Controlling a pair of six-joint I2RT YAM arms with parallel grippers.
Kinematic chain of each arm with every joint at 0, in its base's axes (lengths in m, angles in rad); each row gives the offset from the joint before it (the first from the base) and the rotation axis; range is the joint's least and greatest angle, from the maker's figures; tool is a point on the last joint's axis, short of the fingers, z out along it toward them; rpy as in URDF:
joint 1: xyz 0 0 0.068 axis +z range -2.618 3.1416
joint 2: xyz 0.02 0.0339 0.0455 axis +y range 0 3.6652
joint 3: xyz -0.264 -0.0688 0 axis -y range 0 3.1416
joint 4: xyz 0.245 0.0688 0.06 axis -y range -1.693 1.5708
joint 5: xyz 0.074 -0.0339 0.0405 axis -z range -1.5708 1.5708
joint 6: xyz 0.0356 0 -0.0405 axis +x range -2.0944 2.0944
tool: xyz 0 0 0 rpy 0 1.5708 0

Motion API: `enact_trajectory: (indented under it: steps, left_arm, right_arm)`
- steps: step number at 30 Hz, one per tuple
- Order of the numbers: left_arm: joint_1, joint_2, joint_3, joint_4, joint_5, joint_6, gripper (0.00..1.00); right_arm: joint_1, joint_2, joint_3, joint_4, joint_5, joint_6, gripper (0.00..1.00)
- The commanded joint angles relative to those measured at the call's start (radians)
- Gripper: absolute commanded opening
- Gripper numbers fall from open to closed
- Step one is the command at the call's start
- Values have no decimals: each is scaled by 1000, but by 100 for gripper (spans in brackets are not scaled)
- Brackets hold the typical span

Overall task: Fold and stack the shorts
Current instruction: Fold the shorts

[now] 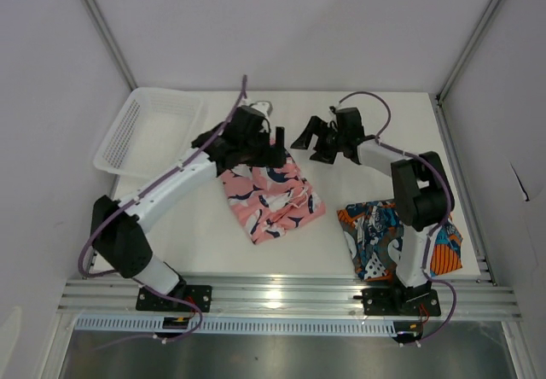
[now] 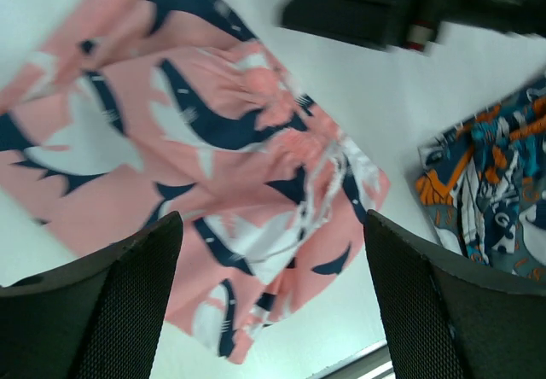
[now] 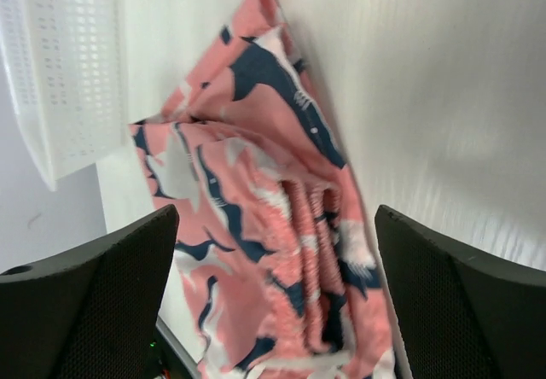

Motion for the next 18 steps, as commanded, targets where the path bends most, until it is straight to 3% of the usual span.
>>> enact_trajectory:
  steps: [1,5,7,11,15,18]
  left_arm:
    - [86,-76,-63,-27,93,9,88]
    - [148,-76,-83,-69,55,-41,88]
    - [206,-56,-102,-58,70,-63,88]
    - [274,-10,-129,6,90,-60,88]
    - [292,4,-111,36,57,-52,87]
    - [297,10,-82,23,-15,-52,87]
  right_arm:
    - [-18,-171,-9,-114,74,-33,100]
    - [17,-327,-98,-235,177,-2,99]
    - [63,-399,-161,-337,331,76,100]
    - [212,-551,-231,-520,585,326,100]
    - [414,-678,-310,-530,687,522,99]
    - [516,-686,-316,-562,758,657,100]
